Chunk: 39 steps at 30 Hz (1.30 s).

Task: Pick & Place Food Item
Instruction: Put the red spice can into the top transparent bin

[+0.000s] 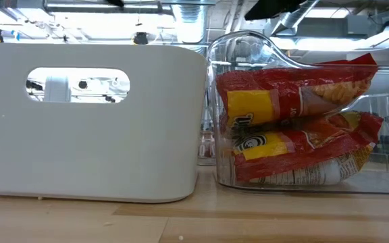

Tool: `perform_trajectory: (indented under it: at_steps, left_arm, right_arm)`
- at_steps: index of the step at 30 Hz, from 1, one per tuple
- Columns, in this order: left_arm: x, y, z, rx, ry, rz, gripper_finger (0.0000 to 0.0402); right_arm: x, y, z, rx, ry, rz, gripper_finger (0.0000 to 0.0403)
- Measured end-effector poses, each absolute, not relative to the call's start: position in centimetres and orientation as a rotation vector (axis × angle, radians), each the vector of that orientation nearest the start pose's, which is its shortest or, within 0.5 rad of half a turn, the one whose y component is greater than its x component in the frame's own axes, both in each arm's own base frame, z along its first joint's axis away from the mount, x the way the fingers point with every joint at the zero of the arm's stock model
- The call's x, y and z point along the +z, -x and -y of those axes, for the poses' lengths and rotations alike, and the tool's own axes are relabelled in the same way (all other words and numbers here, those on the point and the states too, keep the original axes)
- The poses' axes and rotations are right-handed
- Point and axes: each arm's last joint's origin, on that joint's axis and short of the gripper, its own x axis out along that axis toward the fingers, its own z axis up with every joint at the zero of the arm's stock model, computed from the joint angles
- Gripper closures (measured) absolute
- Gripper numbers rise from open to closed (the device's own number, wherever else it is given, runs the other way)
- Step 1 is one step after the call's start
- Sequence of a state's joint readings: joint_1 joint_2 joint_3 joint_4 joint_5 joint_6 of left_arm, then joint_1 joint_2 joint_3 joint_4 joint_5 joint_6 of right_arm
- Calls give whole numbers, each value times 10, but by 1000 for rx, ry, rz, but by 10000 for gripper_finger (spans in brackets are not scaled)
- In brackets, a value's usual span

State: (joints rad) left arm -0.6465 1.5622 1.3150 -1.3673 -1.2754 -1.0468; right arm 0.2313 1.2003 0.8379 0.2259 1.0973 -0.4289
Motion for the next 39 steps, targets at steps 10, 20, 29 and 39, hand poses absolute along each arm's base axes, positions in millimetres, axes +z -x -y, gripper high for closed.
perform_trajectory:
  at_steps: [10,20,29,39]
  left_arm:
    - [251,-197,51,1086,-318,-575,247]
    - [286,-200,-26,827,-97,-551,181]
    - [288,-202,-107,654,96,-563,164]
    - [225,-233,-129,555,180,-864,164]
  right_arm:
    - [300,-253,-26,-850,486,-355,182]
    - [299,-254,-16,-893,468,-369,182]
    - [298,-253,-21,-891,476,-371,182]
    - [297,-253,-20,-892,484,-383,182]
